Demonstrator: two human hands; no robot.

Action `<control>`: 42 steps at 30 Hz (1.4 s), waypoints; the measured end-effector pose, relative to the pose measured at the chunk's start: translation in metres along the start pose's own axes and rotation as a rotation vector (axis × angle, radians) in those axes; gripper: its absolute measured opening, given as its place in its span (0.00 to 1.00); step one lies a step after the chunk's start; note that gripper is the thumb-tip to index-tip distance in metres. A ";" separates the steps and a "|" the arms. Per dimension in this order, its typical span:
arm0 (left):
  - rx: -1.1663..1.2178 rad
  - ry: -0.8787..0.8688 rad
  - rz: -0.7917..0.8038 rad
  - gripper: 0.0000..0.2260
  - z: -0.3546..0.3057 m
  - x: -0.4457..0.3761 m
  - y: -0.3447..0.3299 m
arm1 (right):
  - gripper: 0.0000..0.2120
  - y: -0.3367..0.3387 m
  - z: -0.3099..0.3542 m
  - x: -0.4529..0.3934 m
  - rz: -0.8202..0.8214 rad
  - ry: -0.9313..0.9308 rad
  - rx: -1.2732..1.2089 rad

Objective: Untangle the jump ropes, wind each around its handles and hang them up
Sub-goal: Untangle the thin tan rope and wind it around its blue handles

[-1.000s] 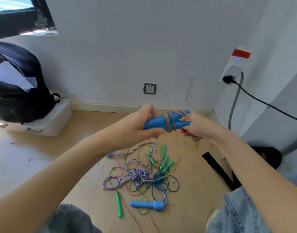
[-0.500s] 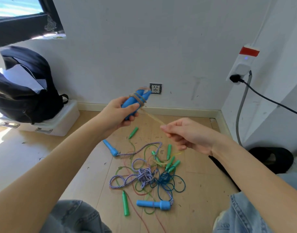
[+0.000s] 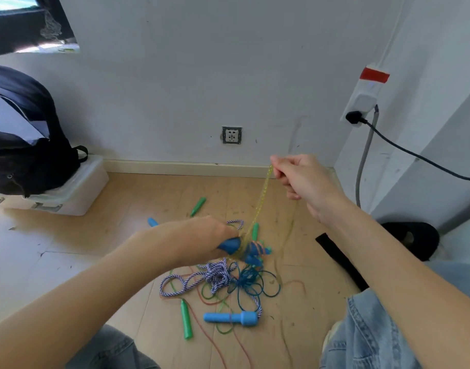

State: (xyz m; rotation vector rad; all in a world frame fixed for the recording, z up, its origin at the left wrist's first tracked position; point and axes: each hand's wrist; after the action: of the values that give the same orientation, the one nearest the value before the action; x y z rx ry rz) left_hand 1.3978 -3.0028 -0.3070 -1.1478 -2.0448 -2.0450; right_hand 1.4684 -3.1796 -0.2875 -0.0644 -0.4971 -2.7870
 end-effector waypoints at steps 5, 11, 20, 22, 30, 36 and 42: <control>0.242 -0.330 -0.254 0.08 -0.026 0.028 0.028 | 0.19 -0.002 -0.003 0.004 -0.023 0.003 0.255; 1.016 -0.061 -0.585 0.05 0.012 0.026 0.037 | 0.14 -0.004 -0.009 0.007 0.354 -0.127 0.318; 0.462 0.397 -0.283 0.09 0.023 -0.010 0.000 | 0.15 -0.020 0.009 0.015 0.586 0.229 0.321; 0.226 0.316 -0.114 0.13 -0.003 -0.011 -0.005 | 0.15 -0.017 0.007 0.010 0.472 0.268 0.461; 0.856 -0.390 -0.065 0.08 -0.005 0.037 0.037 | 0.14 0.010 0.006 0.004 0.440 0.141 0.412; 1.328 -0.138 -0.405 0.04 0.025 0.011 0.028 | 0.20 -0.009 0.006 0.015 0.545 0.117 0.295; 0.508 0.353 -0.403 0.08 0.027 -0.014 0.004 | 0.15 -0.020 0.009 0.018 0.577 0.264 0.502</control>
State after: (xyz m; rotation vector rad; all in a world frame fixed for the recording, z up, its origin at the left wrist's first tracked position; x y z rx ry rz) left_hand 1.4226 -2.9866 -0.3144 -0.2907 -2.5164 -1.5355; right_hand 1.4450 -3.1634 -0.2836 0.2312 -0.9203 -2.0127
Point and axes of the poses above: each hand's wrist, its own x-axis away from the middle knuckle, its own y-axis out of the back of the hand, z = x × y, and after that the axes turned 8 degrees about z, right-handed
